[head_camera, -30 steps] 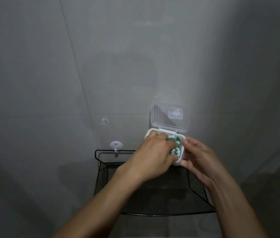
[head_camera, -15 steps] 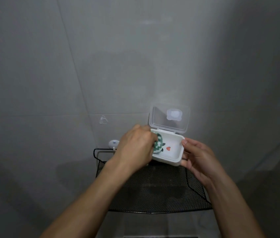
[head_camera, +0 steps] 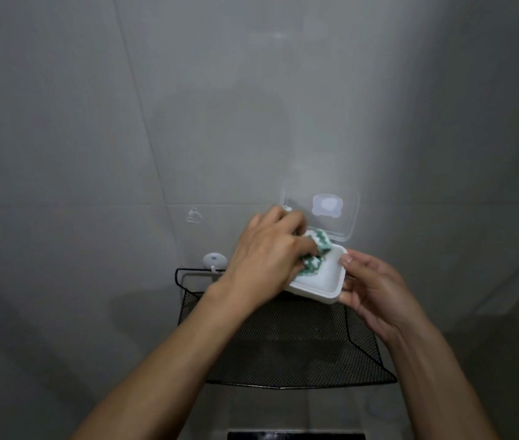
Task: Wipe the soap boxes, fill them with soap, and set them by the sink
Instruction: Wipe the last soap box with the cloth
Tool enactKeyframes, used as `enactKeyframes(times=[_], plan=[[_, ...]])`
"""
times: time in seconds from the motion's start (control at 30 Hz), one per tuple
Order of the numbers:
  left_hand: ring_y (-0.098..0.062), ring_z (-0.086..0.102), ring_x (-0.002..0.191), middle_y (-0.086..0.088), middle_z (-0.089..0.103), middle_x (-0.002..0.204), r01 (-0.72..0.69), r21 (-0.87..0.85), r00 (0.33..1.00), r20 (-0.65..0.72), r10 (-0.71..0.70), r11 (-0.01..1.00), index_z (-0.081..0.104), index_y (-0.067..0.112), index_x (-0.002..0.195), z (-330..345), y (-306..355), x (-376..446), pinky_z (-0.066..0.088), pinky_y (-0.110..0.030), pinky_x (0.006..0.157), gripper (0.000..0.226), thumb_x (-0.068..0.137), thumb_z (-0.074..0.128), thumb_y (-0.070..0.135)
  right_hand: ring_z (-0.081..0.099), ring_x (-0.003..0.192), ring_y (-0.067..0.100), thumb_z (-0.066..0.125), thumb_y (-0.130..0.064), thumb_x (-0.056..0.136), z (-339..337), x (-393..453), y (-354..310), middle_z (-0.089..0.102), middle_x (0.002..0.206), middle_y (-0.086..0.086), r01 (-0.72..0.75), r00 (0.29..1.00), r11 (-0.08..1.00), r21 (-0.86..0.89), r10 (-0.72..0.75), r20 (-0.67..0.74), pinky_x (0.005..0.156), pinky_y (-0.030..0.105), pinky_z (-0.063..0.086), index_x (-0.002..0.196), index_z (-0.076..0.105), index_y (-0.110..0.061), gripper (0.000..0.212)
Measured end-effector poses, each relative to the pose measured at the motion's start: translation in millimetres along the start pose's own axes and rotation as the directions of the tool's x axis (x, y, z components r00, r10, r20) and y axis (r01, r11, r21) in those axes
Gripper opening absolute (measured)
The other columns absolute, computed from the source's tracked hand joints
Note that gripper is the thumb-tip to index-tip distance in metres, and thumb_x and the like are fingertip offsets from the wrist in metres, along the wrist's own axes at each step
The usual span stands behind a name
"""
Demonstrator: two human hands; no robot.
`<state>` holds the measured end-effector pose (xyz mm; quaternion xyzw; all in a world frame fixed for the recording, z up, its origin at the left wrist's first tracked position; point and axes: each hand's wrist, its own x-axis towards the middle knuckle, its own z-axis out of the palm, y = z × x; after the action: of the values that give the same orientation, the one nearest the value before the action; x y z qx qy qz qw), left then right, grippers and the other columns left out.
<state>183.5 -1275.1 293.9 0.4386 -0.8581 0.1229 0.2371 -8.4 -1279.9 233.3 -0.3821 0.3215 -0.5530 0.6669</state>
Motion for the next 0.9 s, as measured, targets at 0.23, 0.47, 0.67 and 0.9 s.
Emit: enactKeyframes(times=[0.23,0.47,0.67,0.9], plan=[[-0.023,0.045,0.105,0.006,0.055,0.108,0.111,0.103,0.992,0.043,-0.116,0.989,0.071,0.029,0.106,6,-1,0,0.045,-0.035,0.074,0.020,0.090,0.062,0.023,0.070,0.079,0.033,0.052,-0.001,0.095,-5,0,-3,0.070,0.100,0.027,-0.016,0.995,0.999,-0.038,0.012,-0.099,0.056,0.038,0.062,0.120,0.061,0.009,0.028],[-0.023,0.045,0.103,0.004,0.063,0.104,0.045,0.092,0.976,0.210,-0.064,0.995,0.068,0.021,0.109,14,1,-9,0.035,-0.031,0.073,0.032,0.084,0.056,0.006,0.075,0.068,0.024,0.051,0.003,0.096,-8,1,0,0.076,0.082,0.017,-0.029,0.990,0.997,-0.072,0.019,-0.137,0.051,0.034,0.060,0.099,0.067,0.001,0.017],[-0.030,0.057,0.101,-0.005,0.068,0.104,0.120,-0.104,0.945,0.317,-0.082,0.987,0.064,0.024,0.110,16,-1,-13,0.041,-0.034,0.074,0.029,0.088,0.052,0.009,0.076,0.071,0.026,0.051,0.001,0.098,-10,0,11,0.076,0.085,0.019,-0.062,0.987,0.996,-0.064,0.051,-0.152,0.053,0.037,0.060,0.105,0.064,0.004,0.015],[-0.008,0.061,0.095,0.009,0.070,0.100,0.142,-0.557,0.973,0.232,-0.011,0.818,0.071,0.022,0.104,12,8,-20,0.046,-0.027,0.084,0.022,0.086,0.068,0.010,0.075,0.071,0.026,0.051,-0.002,0.099,-9,1,8,0.076,0.089,0.021,-0.076,0.990,0.994,-0.078,0.066,-0.126,0.054,0.039,0.061,0.111,0.065,0.006,0.020]])
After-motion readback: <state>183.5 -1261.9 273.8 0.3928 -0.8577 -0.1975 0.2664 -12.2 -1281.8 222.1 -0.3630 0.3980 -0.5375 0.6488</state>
